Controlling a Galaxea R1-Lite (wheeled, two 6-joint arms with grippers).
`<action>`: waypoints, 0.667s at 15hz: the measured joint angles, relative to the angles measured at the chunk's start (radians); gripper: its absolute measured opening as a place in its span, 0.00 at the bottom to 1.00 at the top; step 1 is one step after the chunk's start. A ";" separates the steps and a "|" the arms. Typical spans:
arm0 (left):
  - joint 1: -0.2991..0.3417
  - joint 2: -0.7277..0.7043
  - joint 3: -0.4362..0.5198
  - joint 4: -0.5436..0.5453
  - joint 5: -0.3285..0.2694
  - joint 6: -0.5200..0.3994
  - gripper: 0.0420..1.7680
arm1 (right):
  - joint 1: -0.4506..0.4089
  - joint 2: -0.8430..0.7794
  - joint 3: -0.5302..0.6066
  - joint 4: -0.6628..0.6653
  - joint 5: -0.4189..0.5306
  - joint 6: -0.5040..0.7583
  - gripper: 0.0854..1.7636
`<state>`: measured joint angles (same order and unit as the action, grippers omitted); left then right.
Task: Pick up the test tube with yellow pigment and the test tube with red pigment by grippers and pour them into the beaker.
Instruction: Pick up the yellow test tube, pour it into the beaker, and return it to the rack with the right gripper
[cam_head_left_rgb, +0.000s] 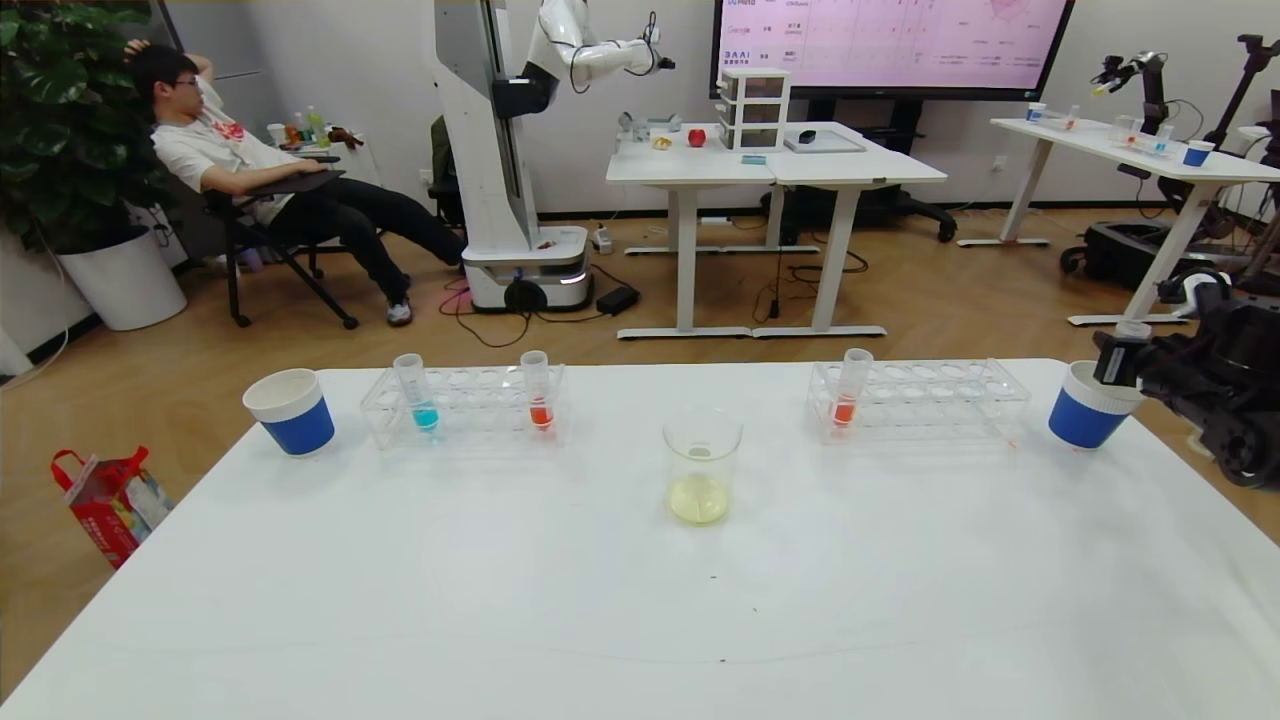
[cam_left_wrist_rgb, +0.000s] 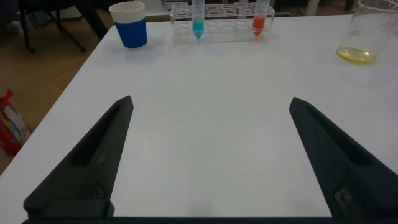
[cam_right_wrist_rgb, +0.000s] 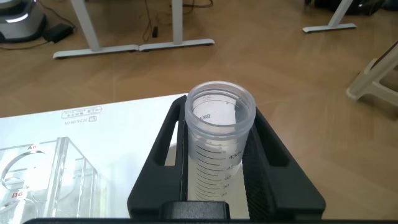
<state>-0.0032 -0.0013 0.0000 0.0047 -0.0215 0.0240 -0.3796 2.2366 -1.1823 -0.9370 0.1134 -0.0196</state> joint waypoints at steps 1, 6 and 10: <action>0.000 0.000 0.000 0.000 0.000 0.000 0.99 | 0.001 0.007 0.000 -0.001 0.001 0.001 0.25; 0.000 0.000 0.000 0.000 0.000 0.000 0.99 | 0.003 0.019 0.002 -0.021 0.004 0.008 0.32; 0.000 0.000 0.000 0.000 0.000 0.000 0.99 | 0.004 0.033 0.014 -0.098 -0.007 0.002 0.98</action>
<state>-0.0032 -0.0013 0.0000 0.0051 -0.0215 0.0240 -0.3751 2.2691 -1.1685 -1.0347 0.1068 -0.0177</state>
